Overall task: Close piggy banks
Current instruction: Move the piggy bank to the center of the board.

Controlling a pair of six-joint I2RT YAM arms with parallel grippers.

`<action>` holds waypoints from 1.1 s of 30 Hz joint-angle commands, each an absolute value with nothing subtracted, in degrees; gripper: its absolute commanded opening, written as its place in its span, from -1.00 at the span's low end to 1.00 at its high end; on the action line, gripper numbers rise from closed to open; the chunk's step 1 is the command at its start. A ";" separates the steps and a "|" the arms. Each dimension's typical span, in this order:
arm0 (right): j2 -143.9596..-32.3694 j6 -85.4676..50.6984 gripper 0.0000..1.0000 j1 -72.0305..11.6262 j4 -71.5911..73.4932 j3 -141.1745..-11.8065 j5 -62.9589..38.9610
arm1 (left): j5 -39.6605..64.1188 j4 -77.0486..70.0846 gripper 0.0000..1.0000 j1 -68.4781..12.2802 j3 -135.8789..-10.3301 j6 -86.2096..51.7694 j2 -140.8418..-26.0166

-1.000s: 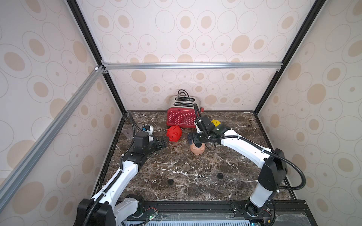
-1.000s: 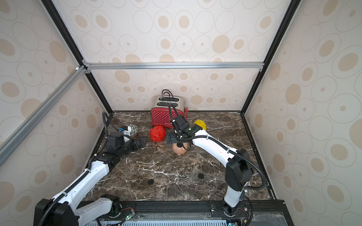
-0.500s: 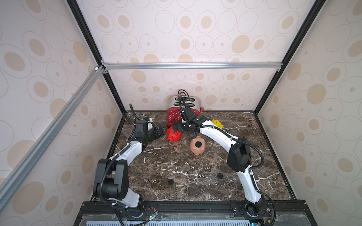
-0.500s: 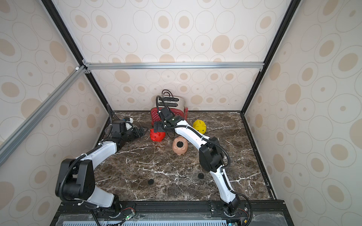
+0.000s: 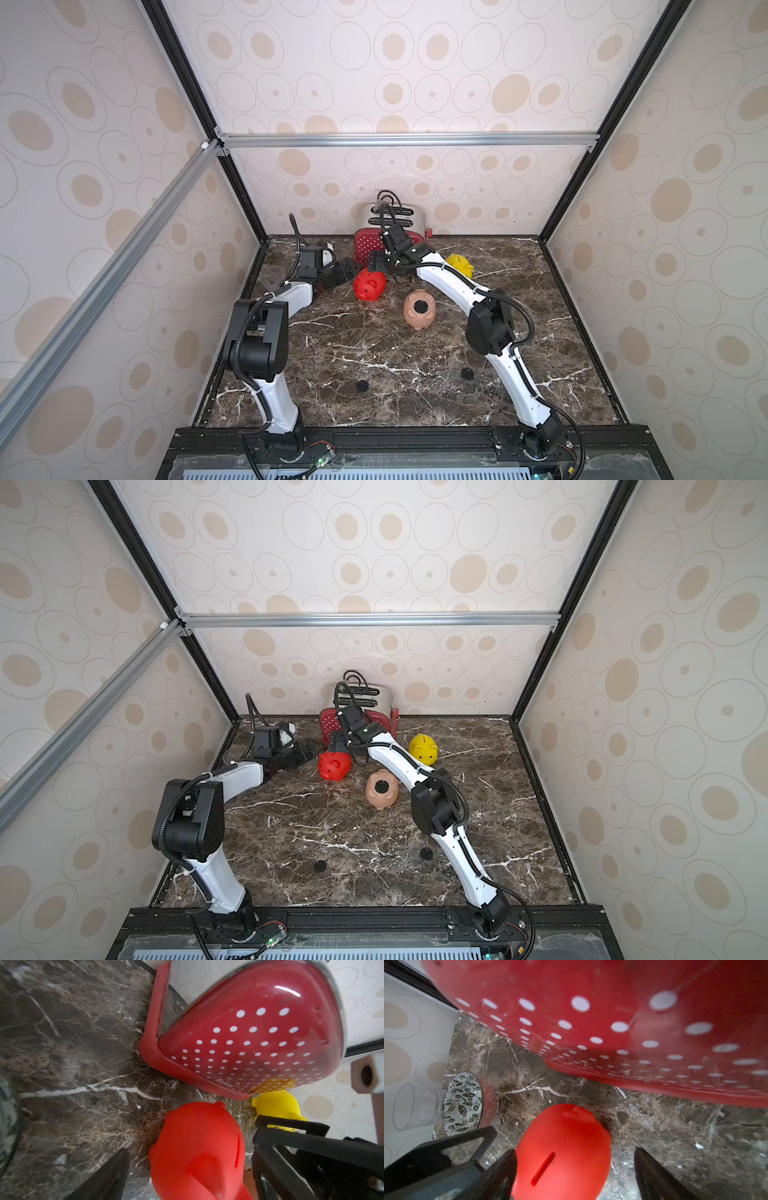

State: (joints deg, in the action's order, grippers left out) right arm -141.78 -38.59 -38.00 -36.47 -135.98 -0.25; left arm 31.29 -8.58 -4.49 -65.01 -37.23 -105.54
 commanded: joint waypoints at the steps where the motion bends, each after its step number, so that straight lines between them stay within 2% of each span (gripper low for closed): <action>1: -143.76 -40.90 0.79 -37.42 -35.70 -137.25 -2.66 | 33.32 -10.77 0.83 -4.31 -68.38 -36.58 -107.33; 9: -145.96 -42.74 0.79 -37.44 -33.78 -137.56 -4.72 | 35.86 -11.88 0.82 -4.31 -70.84 -37.35 -111.62; 20: -145.07 -45.41 0.78 -38.74 -31.09 -134.71 -10.12 | 39.31 -15.85 0.78 -4.31 -65.92 -40.64 -110.29; 33: -137.49 -46.91 0.77 -40.68 -25.89 -121.35 -12.46 | 39.72 -16.18 0.78 -4.35 -56.78 -40.72 -102.96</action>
State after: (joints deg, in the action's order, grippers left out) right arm -139.52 -46.00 -39.16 -25.34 -123.59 -10.90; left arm 37.98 -16.34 -3.75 -58.04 -40.95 -104.90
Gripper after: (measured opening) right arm 0.885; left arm 0.889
